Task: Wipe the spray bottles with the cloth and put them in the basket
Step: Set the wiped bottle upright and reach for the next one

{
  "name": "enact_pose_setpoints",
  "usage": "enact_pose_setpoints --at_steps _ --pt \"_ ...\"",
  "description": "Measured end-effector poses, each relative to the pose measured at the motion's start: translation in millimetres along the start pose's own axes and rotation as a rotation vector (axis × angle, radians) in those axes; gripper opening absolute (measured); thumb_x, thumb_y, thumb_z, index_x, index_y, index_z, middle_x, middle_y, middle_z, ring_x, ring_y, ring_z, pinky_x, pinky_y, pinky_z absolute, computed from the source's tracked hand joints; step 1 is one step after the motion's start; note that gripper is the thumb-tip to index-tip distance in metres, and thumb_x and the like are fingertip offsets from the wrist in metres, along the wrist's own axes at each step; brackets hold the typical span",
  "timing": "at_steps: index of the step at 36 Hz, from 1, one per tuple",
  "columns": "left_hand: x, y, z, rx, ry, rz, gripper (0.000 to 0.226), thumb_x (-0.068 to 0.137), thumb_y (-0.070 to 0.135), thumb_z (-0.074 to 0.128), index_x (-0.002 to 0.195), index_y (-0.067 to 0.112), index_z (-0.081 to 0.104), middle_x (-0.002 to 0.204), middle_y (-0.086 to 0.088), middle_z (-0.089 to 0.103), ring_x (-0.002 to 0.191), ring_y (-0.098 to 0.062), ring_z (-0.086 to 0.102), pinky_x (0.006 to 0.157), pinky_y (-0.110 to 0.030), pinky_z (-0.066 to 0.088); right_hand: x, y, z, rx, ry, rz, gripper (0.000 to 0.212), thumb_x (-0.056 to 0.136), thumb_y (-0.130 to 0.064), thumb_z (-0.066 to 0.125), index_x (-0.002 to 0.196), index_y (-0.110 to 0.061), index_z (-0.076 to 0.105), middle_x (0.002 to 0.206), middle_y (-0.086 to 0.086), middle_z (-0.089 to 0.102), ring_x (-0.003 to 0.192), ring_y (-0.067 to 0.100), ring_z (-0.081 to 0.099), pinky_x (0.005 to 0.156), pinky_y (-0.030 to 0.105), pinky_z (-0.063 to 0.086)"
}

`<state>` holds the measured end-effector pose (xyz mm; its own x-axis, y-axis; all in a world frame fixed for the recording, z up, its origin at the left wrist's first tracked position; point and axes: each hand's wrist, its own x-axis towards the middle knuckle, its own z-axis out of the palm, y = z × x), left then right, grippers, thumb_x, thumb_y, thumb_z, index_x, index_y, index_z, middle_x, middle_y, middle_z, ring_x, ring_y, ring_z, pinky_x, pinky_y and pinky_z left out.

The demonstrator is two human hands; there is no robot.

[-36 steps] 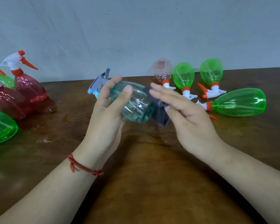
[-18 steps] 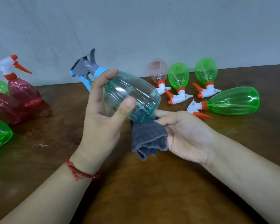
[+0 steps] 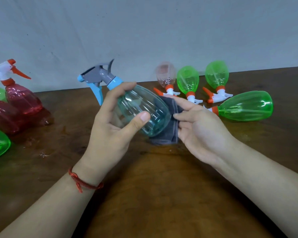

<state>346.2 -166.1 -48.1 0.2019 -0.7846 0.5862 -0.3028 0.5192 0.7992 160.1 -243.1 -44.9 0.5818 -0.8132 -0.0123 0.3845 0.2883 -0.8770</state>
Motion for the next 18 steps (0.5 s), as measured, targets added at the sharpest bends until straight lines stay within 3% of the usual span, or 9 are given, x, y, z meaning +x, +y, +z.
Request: enact_pose_setpoints --at_steps 3,5,9,12,15,18 --pt "2 -3 0 -0.087 0.098 -0.108 0.052 0.099 0.027 0.079 0.146 0.023 0.055 0.146 -0.017 0.058 0.136 -0.04 0.059 0.114 -0.066 0.047 -5 5 4 -0.3 0.067 -0.289 0.055 0.104 0.013 0.04 0.139 -0.018 0.068 0.137 -0.003 0.071 0.126 0.008 0.065 0.11 0.035 0.05" --pt "3 -1 3 -0.197 0.167 -0.206 0.053 0.098 0.032 0.079 0.145 0.027 0.056 0.144 -0.017 0.062 0.133 -0.039 0.063 0.111 -0.065 0.05 -11 7 5 -0.678 0.06 -0.529 0.055 0.104 0.012 0.045 0.14 -0.022 0.068 0.145 -0.013 0.064 0.135 -0.003 0.055 0.115 0.022 0.041" --pt "6 0 3 -0.399 0.243 -0.4 0.054 0.1 0.026 0.07 0.15 0.021 0.051 0.138 -0.012 0.07 0.119 -0.025 0.073 0.096 -0.044 0.06 -16 17 4 -1.219 -0.249 -0.814 0.055 0.102 0.017 0.045 0.147 -0.01 0.06 0.161 -0.003 0.048 0.16 0.016 0.026 0.128 0.03 0.026" --pt "9 -5 -8 -0.468 0.187 -0.492 0.054 0.107 0.033 0.066 0.156 0.02 0.047 0.148 -0.017 0.064 0.133 -0.033 0.066 0.108 -0.047 0.053 -13 15 5 -1.472 -0.375 -0.901 0.062 0.097 0.018 0.048 0.152 -0.011 0.055 0.166 -0.004 0.041 0.163 0.018 0.014 0.127 0.033 0.032" --pt "10 -6 -14 -0.552 0.069 -0.609 0.066 0.112 0.048 0.056 0.161 0.008 0.039 0.156 -0.024 0.054 0.145 -0.042 0.054 0.125 -0.058 0.037 -12 10 6 -1.608 -0.453 -0.975 0.063 0.094 0.018 0.049 0.152 -0.007 0.054 0.166 -0.001 0.042 0.163 0.024 0.016 0.125 0.04 0.035" --pt "11 -2 -12 -0.597 0.04 -0.644 0.065 0.113 0.051 0.05 0.16 0.006 0.042 0.158 -0.024 0.053 0.147 -0.041 0.052 0.122 -0.056 0.042 -11 6 3 -1.599 -0.455 -0.998 0.057 0.098 0.016 0.044 0.15 -0.005 0.056 0.163 0.001 0.046 0.162 0.025 0.021 0.127 0.039 0.032"
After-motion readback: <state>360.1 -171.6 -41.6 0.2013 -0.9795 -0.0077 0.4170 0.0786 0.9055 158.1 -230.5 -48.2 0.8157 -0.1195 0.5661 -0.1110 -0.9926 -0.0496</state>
